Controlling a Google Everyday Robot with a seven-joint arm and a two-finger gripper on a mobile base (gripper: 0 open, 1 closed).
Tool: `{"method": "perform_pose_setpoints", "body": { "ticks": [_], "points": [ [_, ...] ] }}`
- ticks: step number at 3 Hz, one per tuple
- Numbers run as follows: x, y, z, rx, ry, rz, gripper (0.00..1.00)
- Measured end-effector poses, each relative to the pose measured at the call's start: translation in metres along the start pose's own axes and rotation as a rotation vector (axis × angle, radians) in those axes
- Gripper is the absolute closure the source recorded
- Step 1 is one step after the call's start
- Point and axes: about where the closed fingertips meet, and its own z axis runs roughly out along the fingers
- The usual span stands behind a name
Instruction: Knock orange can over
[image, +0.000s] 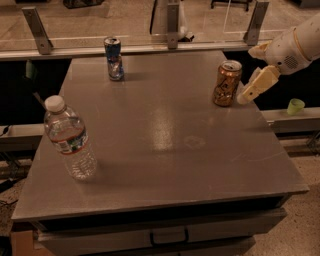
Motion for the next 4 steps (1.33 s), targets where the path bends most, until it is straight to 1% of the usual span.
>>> {"method": "perform_pose_setpoints", "body": {
  "ticks": [1,2,3,4],
  "points": [
    [0.012,0.001,0.017,-0.031,-0.05,0.068,0.0],
    [0.01,0.012,0.029,-0.079,-0.109,0.106,0.0],
    [-0.018,0.043,0.037,-0.176,-0.195,0.096,0.0],
    [-0.058,0.082,0.033,-0.285,-0.264,0.021,0.0]
  ]
}}
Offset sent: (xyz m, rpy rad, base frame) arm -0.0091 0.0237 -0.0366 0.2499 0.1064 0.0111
